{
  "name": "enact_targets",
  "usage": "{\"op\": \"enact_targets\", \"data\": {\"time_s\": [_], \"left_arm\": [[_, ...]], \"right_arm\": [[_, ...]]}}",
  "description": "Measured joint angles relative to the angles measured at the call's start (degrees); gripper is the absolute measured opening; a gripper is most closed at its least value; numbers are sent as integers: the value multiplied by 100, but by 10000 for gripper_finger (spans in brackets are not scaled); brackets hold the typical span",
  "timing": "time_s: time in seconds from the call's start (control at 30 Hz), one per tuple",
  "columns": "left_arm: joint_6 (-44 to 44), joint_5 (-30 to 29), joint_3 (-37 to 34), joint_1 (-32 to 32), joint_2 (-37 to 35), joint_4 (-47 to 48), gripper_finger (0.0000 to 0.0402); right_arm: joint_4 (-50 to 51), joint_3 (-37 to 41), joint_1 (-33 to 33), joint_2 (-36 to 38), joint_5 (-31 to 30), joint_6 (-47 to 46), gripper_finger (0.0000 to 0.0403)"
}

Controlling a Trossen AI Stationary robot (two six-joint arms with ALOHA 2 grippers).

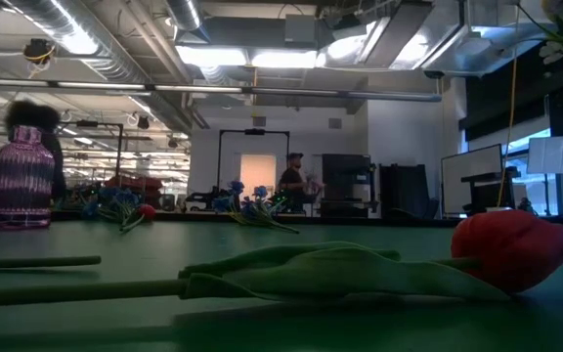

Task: Sort flowers into vase by color
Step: Put the yellow flower into the blue vase

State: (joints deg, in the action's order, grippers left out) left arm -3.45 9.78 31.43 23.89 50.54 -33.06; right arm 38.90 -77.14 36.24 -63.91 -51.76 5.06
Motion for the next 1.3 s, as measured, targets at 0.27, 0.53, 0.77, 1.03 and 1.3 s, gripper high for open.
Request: {"op": "enact_targets", "data": {"time_s": [0.27, 0.53, 0.77, 1.03, 1.3], "left_arm": [[-591, -1706, 796, 1475, 935, 1148, 133], [-3126, -2646, 1074, 2378, 1446, 2584, 133], [-5602, -2702, 1074, 2832, 2214, 3606, 133], [-7434, -2329, 1074, 2840, 2974, 4857, 133], [-7743, -1901, 1074, 2701, 3238, 5684, 133]], "right_arm": [[12, 0, 10, -115, -427, -144, 188], [22, 0, 10, -117, -423, -241, 188], [21, 0, 10, -121, -427, -439, 188], [21, 0, 10, -121, -498, -479, 188], [114, -5, 10, -121, -559, -723, 188]]}}
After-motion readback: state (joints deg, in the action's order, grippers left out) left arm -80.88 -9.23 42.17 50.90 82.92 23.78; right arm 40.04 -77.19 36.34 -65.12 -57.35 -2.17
